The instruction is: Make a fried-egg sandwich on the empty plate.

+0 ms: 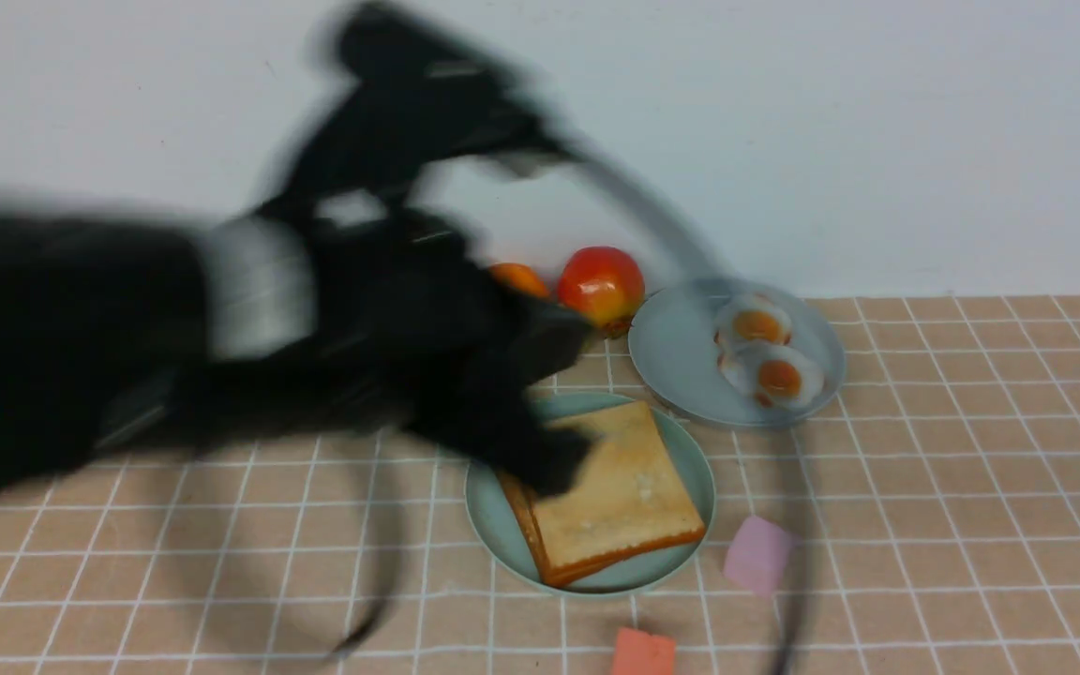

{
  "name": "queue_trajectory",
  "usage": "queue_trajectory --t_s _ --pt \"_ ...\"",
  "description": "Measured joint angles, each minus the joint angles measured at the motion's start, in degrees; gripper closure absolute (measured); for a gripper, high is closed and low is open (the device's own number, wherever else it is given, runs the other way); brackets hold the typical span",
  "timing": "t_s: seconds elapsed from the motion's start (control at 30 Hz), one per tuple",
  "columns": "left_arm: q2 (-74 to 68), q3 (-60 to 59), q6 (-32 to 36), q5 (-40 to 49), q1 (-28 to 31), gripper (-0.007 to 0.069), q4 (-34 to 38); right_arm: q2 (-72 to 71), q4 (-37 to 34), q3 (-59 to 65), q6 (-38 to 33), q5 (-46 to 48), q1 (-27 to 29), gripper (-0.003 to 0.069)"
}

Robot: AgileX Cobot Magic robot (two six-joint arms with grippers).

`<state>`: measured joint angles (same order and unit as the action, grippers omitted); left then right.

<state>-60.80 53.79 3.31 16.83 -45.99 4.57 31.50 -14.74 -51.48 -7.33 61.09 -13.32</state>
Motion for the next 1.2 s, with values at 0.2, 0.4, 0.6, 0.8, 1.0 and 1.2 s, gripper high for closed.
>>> queue_trajectory --t_s 0.2,0.4,0.6,0.8,1.0,1.2 --pt "24.7 -24.2 -0.6 -16.5 0.0 0.0638 5.1 -6.6 2.7 0.0 0.9 1.9 0.0 0.0662" --pt "39.4 -37.0 -0.6 -22.7 0.0 0.0638 6.5 -13.3 3.4 0.0 5.5 2.1 0.0 0.0659" --pt "47.4 -42.2 -0.5 -22.7 0.0 0.0638 6.6 -17.3 3.6 4.7 9.7 -3.5 0.0 0.0658" --pt "48.3 -43.9 -0.5 -22.2 0.0 0.0638 6.7 -17.7 3.6 16.4 10.9 -21.7 0.0 0.0658" --pt "48.3 -44.1 -0.5 -20.6 0.0 0.0638 6.7 -17.7 3.6 36.2 11.2 -49.5 0.0 0.0652" --pt "48.3 -44.2 -0.5 -20.0 0.0 0.0638 6.7 -17.7 3.6 49.3 11.2 -56.5 0.0 0.0647"
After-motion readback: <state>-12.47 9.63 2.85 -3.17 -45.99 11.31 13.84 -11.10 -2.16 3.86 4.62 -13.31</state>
